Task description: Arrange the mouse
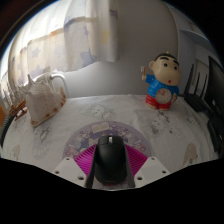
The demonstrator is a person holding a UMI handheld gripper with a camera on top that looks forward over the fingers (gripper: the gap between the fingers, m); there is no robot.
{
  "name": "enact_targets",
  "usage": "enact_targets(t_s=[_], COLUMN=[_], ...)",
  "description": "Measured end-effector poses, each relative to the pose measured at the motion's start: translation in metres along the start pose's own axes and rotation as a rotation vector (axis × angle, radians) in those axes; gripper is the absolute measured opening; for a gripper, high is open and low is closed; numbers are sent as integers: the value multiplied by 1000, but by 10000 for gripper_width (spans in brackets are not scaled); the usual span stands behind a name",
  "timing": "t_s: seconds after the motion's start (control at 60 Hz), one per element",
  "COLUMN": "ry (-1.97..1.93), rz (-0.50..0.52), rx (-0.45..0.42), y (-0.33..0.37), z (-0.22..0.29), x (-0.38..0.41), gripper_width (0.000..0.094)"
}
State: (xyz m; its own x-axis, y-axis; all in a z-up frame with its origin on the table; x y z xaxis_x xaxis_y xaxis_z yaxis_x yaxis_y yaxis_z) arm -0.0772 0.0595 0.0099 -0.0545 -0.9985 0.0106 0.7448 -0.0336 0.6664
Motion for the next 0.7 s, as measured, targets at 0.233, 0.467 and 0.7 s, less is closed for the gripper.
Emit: enact_targets(t_s=[0.233,0.467,0.7], ry=[-46,-60,-24], rz=[-32,-4,-10], rx=[32,55,63], y=[72,238,313], z=[21,31,0], x=[0,33,51], gripper_width=[852,851,851])
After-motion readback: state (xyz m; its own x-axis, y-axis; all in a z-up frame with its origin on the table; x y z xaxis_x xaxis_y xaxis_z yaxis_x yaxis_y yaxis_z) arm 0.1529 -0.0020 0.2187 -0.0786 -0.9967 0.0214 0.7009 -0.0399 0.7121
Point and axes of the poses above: the point between the fingertips, and its own axes, seen from behind it with the camera up: x to the left, z up, y backward, against the way the camera looks, the point moved 3 cm from there along y, backward, against the way the camera looks, and after that the axes turned 1 degree about -y, right-handed, at the moved point
